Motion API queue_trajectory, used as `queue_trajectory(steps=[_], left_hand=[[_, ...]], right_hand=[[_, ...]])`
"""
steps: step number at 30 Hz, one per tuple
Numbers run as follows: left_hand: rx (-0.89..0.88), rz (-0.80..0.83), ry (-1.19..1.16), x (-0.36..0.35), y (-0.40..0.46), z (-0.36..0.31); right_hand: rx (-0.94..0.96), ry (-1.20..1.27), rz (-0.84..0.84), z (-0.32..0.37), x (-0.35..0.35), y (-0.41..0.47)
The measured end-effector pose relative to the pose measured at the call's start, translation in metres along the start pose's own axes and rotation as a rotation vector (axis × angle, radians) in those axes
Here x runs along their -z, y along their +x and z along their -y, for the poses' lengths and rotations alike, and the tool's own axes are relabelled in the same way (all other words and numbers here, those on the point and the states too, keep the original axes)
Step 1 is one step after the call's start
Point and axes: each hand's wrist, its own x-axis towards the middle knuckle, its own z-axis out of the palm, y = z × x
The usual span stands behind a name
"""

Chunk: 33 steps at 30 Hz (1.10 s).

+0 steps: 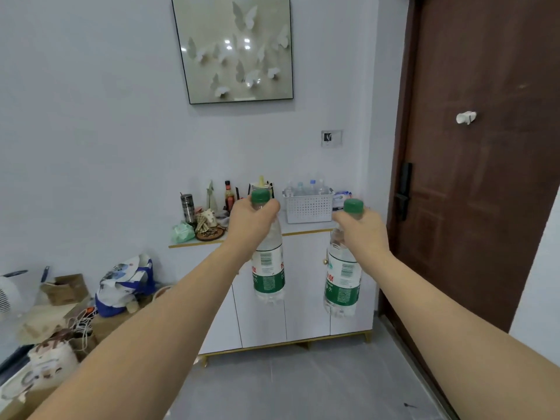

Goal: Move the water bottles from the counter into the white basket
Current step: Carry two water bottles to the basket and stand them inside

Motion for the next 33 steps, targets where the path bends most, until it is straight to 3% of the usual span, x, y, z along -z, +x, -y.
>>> queue_trajectory(steps=[14, 27, 33], left_hand=[[0.024, -0.019, 0.025, -0.087, 0.155, 0.047], [0.018, 0.023, -0.007, -0.137, 0.337, 0.109], [0.019, 0.01, -0.028, -0.162, 0.42, 0.132]], right_hand=[[-0.043, 0.072, -0.009, -0.053, -0.032, 0.165], [-0.04, 0.067, 0.0, -0.099, -0.116, 0.353], [-0.111, 0.228, 0.005, -0.113, -0.145, 0.426]])
